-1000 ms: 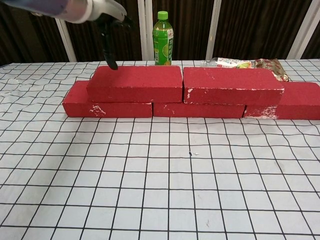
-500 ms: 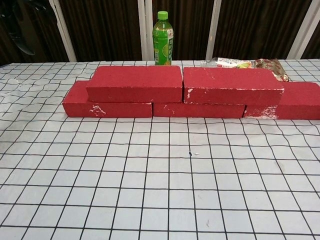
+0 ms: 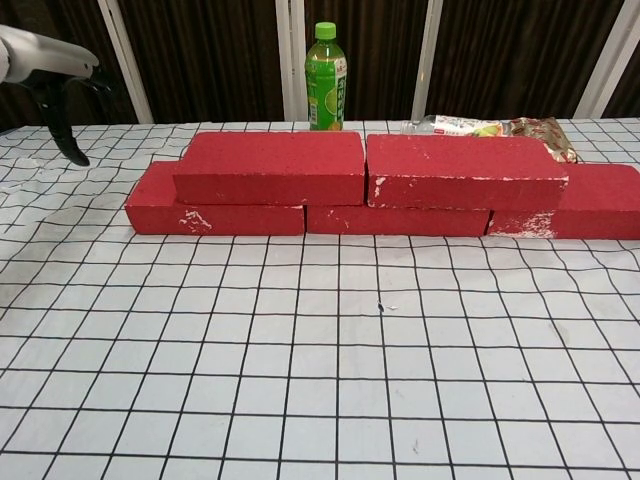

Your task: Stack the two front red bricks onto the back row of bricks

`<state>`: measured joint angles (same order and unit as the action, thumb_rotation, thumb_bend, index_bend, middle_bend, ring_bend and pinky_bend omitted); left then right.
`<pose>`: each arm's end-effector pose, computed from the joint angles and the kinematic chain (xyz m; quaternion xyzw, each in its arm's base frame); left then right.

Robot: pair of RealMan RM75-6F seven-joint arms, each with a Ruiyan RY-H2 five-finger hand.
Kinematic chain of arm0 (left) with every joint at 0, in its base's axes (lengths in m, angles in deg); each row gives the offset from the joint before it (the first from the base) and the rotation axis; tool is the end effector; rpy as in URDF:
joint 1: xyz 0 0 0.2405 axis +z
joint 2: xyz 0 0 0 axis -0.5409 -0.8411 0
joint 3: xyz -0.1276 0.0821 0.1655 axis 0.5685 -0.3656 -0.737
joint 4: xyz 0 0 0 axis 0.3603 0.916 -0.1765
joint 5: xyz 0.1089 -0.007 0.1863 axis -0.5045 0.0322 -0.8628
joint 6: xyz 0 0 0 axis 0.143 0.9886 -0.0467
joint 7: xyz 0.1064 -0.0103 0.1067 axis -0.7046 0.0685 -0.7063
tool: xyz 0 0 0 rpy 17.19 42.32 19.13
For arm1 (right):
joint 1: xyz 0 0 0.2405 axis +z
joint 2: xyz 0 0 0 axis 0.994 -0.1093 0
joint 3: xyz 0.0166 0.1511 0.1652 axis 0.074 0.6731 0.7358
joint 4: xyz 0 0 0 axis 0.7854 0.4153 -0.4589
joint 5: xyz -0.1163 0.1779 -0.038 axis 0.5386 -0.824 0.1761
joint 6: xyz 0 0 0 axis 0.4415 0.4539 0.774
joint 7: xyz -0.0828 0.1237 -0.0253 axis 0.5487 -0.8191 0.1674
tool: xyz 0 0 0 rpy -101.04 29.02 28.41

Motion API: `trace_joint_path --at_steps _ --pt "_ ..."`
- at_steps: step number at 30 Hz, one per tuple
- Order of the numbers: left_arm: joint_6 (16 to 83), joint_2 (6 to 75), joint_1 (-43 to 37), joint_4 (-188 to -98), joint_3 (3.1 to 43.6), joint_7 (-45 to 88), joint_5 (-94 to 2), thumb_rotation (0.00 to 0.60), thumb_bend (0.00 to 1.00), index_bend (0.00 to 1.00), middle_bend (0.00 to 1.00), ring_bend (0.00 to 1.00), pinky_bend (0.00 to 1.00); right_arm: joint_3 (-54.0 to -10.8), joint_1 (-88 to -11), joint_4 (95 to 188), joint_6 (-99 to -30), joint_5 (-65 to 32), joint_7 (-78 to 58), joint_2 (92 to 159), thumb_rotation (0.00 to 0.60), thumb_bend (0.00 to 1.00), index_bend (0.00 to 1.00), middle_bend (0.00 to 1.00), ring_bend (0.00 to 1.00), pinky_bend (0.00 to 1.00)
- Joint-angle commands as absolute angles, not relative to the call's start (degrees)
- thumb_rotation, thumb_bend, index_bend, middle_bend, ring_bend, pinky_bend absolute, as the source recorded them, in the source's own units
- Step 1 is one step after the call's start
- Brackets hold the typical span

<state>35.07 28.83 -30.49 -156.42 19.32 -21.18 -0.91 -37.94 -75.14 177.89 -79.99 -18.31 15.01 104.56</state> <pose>-0.1472 0.4120 0.0682 -0.7115 -0.3785 -0.1699 0.5671 -0.2694 -0.1929 0.1235 0.5567 -0.4695 0.2502 0.6380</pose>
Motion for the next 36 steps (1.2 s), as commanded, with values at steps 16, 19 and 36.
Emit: trace_joint_path --at_steps 16,19,36 --pt "34.3 37.8 -34.2 -151.4 18.6 -25.6 3.2 0.600 0.03 0.18 0.15 0.05 0.22 -37.8 -75.4 177.4 -79.9 -18.2 13.7 103.9 0.600 0.13 0.02 0.00 0.00 0.00" --pt "34.3 38.4 -34.5 -151.0 18.6 -25.9 3.7 0.600 0.03 0.18 0.15 0.05 0.21 -37.9 -75.3 177.3 -79.7 -18.2 13.6 103.9 0.600 0.13 0.02 0.00 0.00 0.00" --pt "34.8 39.4 -35.5 -151.0 19.5 -26.6 4.6 0.600 0.03 0.17 0.14 0.05 0.21 -38.0 -75.3 177.2 -79.6 -18.0 13.7 104.0 0.600 0.13 0.02 0.00 0.00 0.00"
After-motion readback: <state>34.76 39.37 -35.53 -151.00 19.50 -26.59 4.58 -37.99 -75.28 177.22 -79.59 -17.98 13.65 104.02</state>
